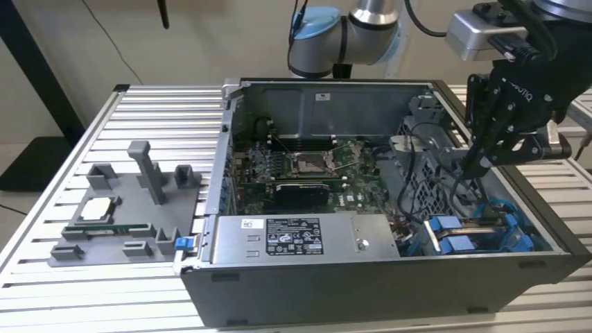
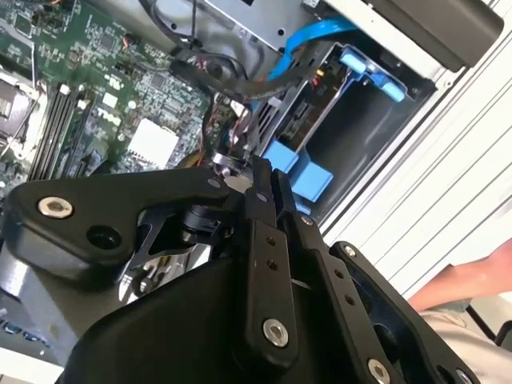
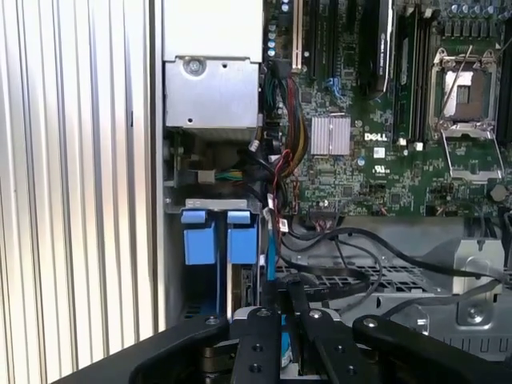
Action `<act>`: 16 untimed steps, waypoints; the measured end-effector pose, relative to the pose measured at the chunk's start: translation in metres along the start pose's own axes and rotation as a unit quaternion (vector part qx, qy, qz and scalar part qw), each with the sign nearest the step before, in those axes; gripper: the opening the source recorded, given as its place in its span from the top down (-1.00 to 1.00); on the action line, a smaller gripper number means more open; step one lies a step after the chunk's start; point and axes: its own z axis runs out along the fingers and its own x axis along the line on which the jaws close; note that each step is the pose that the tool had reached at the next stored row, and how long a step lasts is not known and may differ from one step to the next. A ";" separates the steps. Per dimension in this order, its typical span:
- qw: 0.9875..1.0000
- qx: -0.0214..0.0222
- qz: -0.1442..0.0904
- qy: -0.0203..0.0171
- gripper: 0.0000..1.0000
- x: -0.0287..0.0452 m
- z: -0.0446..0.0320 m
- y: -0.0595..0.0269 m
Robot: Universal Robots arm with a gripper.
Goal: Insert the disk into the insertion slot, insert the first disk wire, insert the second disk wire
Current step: 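Insert the second disk wire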
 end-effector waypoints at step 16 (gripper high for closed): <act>1.000 0.000 0.000 0.000 1.00 0.0027 0.0005 0.0011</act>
